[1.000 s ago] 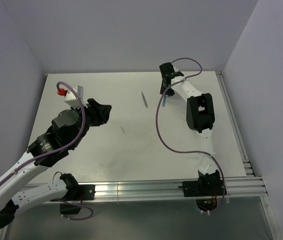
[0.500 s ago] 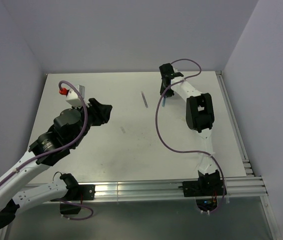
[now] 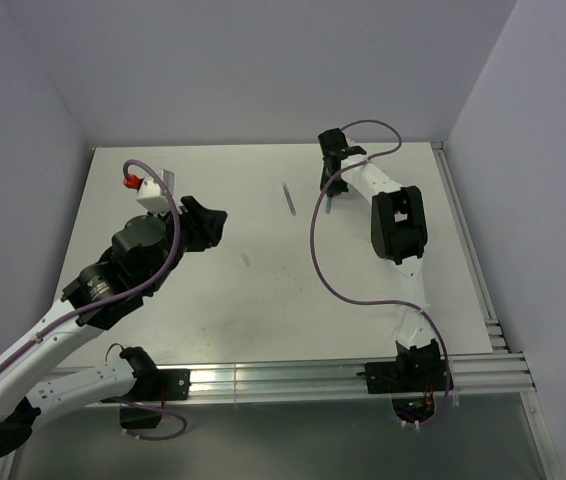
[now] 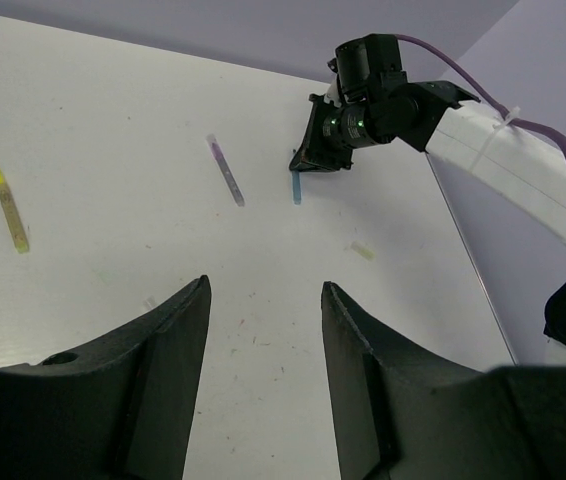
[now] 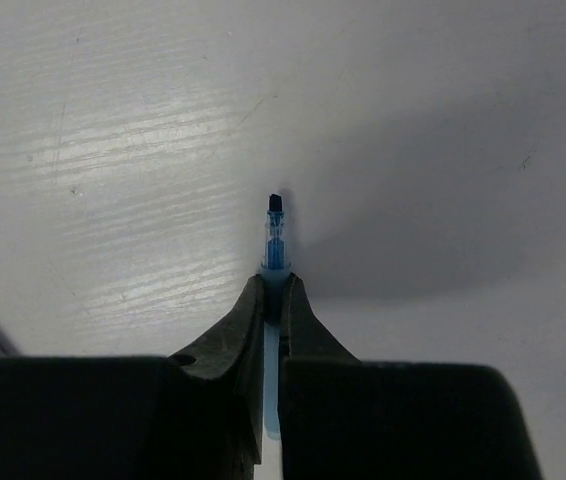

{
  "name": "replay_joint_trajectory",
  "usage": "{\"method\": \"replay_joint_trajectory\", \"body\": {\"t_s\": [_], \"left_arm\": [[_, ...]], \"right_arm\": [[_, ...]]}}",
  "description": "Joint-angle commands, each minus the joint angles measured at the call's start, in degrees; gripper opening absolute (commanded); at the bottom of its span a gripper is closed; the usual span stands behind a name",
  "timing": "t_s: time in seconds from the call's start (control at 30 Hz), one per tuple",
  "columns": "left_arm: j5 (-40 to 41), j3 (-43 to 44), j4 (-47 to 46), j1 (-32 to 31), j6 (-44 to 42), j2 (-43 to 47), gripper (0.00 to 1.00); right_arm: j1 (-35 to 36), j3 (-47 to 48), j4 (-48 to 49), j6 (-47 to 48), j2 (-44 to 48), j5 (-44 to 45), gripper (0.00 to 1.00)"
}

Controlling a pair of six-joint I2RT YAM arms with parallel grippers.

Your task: Insert the pens into the pen caps

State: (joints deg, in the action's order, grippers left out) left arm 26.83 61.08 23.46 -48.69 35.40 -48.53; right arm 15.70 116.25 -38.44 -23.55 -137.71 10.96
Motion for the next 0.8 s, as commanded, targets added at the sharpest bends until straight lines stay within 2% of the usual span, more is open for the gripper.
{"method": "replay_joint_trajectory", "body": {"t_s": [0.0,0.17,0.23,0.37,0.53,0.77], "left_arm": [[-1.6,-0.52,-1.49,0.35,0.72,0.02,0.52],[-3.36,-2.98,-3.85,0.52,2.57,0.11,0.51],[-4.93,-4.3,-5.09,0.7,3.45,0.11,0.52],[-7.66,-6.14,-7.73,1.66,4.68,-0.07,0.53],[-13.28,-8.78,-12.12,5.0,5.56,-0.25,0.54],[-24.01,-11.42,-17.48,10.1,6.79,-1.39,0.57]], "right_arm": [[-0.32,1.44,0.82,-0.18,-0.19,0.37,0.0],[-0.15,-4.0,3.01,-0.09,4.98,0.03,0.0],[0.11,-7.68,4.59,0.0,9.9,-0.24,0.0],[0.99,-16.56,9.59,-0.97,20.62,-6.29,0.0],[3.28,-27.35,14.52,-2.54,34.24,-10.16,0.0],[10.56,-40.39,23.22,-6.42,50.93,-17.11,0.0]]}}
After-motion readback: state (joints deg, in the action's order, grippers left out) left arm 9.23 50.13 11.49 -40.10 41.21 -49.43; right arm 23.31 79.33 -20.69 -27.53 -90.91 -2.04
